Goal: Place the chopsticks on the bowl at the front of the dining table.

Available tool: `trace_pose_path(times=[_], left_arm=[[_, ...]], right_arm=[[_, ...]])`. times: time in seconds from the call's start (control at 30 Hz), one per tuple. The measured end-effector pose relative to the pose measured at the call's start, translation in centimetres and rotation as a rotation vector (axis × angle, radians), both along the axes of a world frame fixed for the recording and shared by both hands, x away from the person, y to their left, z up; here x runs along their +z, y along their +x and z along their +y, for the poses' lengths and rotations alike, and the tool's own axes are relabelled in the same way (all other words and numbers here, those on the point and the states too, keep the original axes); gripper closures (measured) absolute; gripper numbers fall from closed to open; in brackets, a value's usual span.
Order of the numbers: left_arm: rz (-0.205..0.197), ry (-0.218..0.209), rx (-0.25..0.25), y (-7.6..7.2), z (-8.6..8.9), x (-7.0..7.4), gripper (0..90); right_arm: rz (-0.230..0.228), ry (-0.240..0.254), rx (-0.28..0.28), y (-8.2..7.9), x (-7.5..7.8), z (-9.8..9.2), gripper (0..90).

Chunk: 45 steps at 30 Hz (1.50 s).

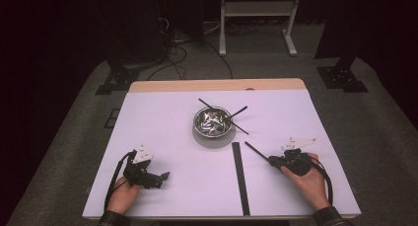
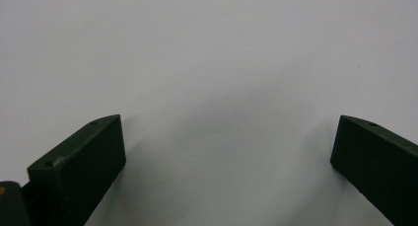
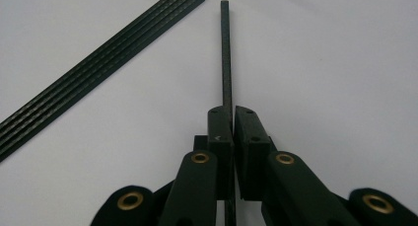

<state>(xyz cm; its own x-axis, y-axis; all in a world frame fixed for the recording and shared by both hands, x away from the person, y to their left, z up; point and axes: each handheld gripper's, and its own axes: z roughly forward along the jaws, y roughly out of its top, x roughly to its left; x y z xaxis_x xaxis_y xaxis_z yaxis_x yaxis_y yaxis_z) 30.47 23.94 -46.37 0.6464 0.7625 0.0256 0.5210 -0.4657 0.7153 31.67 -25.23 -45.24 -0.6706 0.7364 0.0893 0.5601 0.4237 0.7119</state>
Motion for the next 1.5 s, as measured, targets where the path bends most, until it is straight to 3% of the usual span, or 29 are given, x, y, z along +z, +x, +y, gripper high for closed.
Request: trace_pose_path(times=[0.57, 1.5], left_arm=[[0.000, 0.000, 0.000, 0.0, 0.0, 0.0, 0.0], [0.001, 0.000, 0.000, 0.0, 0.0, 0.0, 0.0]], right_arm=[[-0.031, 0.044, 0.028, -0.4, 1.4, 0.7, 86.0], [-0.082, 0.079, 0.072, 1.0, 3.9, 3.6, 86.0]])
